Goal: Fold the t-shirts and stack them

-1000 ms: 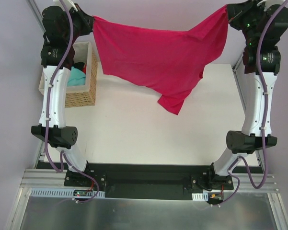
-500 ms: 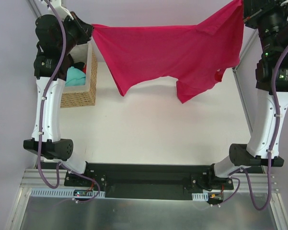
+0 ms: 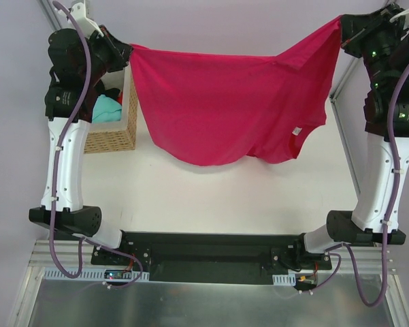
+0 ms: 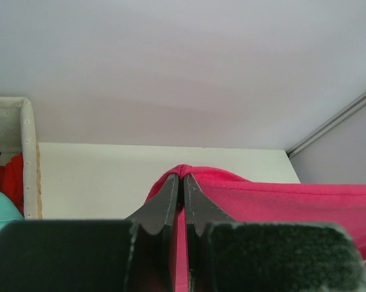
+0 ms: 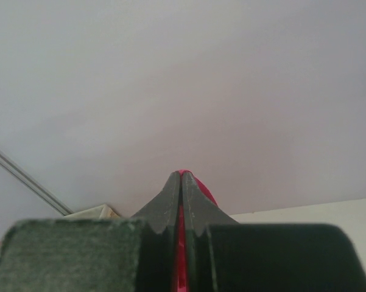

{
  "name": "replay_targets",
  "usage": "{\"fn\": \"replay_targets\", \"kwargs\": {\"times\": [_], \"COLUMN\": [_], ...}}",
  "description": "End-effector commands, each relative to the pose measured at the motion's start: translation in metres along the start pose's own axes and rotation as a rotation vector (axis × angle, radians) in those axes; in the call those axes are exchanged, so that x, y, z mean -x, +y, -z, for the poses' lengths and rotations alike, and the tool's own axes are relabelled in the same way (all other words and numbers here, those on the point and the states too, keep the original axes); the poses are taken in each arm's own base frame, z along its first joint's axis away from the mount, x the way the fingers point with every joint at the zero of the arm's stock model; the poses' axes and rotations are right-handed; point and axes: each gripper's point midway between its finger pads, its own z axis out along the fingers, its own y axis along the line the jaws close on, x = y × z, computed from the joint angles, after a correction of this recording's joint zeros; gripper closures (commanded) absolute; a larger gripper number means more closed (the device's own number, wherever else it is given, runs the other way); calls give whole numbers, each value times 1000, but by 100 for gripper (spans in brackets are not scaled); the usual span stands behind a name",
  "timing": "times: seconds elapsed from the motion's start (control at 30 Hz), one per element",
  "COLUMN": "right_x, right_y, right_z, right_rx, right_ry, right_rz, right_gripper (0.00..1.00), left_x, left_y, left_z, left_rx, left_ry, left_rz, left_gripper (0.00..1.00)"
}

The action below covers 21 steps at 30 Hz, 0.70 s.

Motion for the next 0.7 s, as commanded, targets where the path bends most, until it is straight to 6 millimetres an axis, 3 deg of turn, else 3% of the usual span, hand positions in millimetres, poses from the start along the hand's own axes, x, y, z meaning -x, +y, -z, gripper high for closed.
{"fn": "replay_targets", "kwargs": {"times": [0.0, 0.17, 0.33, 0.47, 0.67], "right_x": [47, 58, 44, 26, 27], "right_y": [32, 42, 45, 36, 35], "right_z": [30, 24, -5, -20, -24], "right_rx": [101, 140, 189, 183, 185], "right_ry": [-134, -164, -129, -86, -101], "right_rz": [8, -13, -81, -78, -44], "right_gripper": [99, 99, 99, 100, 99], "left_x": [24, 10, 16, 18, 23], "left_y": [-19, -11, -4, -4, -4], "left_z": [35, 41, 39, 25, 5], "left_rx": [-47, -15, 25, 10, 0], "left_ry": [-72, -52, -74, -66, -66], "left_rz": [-29, -4, -31, -41, -31], "left_gripper": [100, 100, 100, 100, 100]}}
